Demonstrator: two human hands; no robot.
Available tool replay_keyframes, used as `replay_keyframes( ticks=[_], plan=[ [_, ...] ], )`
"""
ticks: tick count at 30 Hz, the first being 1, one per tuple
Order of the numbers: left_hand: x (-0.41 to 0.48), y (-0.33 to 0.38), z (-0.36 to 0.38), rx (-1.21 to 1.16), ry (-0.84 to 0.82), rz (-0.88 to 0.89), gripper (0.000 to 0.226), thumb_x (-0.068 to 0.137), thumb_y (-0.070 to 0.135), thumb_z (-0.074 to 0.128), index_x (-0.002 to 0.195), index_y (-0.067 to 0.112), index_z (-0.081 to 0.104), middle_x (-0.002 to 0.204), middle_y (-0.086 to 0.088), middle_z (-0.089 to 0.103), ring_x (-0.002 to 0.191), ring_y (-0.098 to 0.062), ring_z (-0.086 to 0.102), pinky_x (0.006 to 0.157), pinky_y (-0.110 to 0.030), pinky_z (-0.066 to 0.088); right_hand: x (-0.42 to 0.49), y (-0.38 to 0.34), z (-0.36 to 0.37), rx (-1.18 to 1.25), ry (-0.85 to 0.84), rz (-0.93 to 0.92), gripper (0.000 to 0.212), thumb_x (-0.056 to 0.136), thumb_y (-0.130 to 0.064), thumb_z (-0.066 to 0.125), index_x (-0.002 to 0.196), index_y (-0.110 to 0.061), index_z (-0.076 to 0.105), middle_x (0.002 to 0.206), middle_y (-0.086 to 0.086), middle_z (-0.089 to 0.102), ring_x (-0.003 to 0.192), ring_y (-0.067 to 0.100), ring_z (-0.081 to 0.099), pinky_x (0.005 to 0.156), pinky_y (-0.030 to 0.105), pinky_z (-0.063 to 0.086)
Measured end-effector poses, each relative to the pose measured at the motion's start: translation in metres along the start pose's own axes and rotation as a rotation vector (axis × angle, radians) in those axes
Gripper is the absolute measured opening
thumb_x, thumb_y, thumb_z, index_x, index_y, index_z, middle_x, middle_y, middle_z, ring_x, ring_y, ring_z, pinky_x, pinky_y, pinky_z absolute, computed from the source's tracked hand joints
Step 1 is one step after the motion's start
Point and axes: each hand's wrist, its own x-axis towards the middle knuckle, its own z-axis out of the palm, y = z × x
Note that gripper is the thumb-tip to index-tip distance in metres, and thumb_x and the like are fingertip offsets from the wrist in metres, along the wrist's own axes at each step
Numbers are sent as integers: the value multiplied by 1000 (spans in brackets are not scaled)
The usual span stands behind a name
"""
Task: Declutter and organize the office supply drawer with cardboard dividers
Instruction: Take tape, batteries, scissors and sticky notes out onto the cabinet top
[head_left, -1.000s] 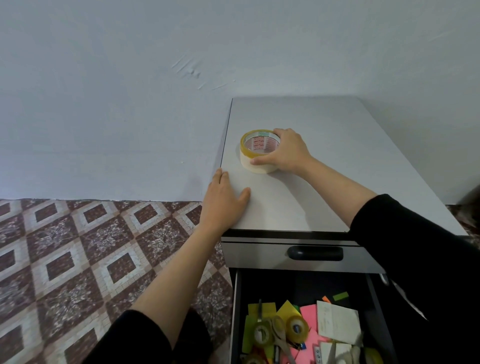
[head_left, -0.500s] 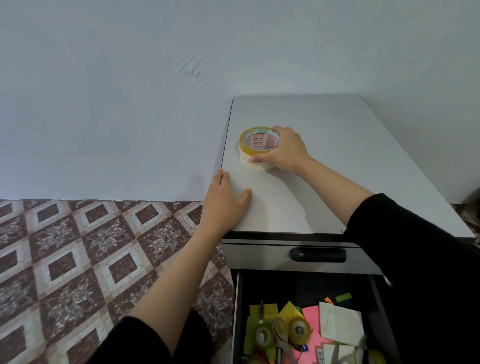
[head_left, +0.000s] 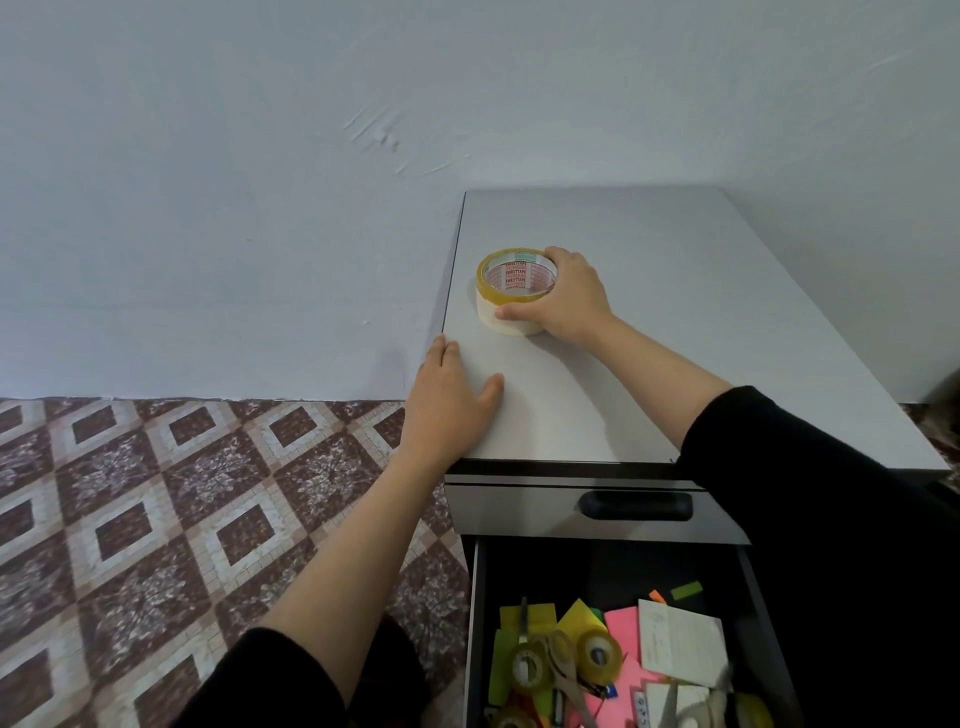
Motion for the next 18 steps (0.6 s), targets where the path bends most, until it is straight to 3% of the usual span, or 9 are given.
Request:
replay_keyframes(
  ticks=[5, 8, 10, 12, 14, 16, 18],
  plan=[
    [-2, 1, 1, 16, 1, 18, 66, 95, 37, 45, 146, 2, 21, 155, -11, 16, 142, -22, 15, 113, -29, 14, -26, 6, -8, 126, -46, 41, 123, 56, -38, 88, 150, -15, 12, 149, 8, 29, 136, 22, 31, 108, 34, 28],
    [-10, -1, 1, 47, 22, 95, 59, 95, 32, 45, 143, 2, 29, 153, -11, 24, 141, -24, 17, 114, -29, 11, -54, 11, -22, 117, -30, 25, 110, 65, -33, 84, 149, -15, 15, 149, 9, 30, 133, 24, 35, 110, 40, 32],
    [-22, -3, 2, 47, 37, 125, 54, 96, 31, 46, 142, 5, 34, 151, -9, 29, 141, -24, 19, 114, -30, 11, -78, 17, -32, 49, -11, -12, 86, 77, -24, 75, 146, -14, 25, 145, 8, 37, 127, 22, 42, 106, 40, 37],
    [-42, -6, 7, 82, 81, 170, 50, 96, 31, 45, 140, 8, 39, 149, -7, 33, 141, -23, 22, 115, -32, 13, -105, 24, -40, -1, 39, -89, 51, 83, -15, 67, 131, -10, 49, 129, 9, 53, 111, 21, 52, 99, 38, 43],
    [-66, -8, 14, 94, 144, 227, 45, 96, 29, 47, 135, 7, 47, 145, -8, 41, 138, -23, 30, 115, -34, 13, -134, 32, -47, -9, 106, -165, 19, 83, -9, 63, 101, -7, 68, 101, 9, 66, 88, 18, 59, 86, 35, 49],
    [-92, -7, 21, 76, 196, 319, 42, 92, 29, 47, 126, 5, 56, 135, -10, 52, 131, -27, 41, 114, -37, 15, -167, 41, -51, 27, 111, -186, 10, 83, -6, 62, 86, -5, 71, 74, 4, 66, 64, 6, 55, 69, 18, 47],
    [-117, -7, 31, 63, 264, 477, 35, 88, 25, 48, 111, 4, 65, 121, -11, 62, 120, -29, 51, 110, -41, 27, -200, 51, -50, 79, 82, -184, 9, 82, -2, 63, 82, -4, 71, 57, -9, 54, 53, -2, 52, 58, 6, 38]
  ],
)
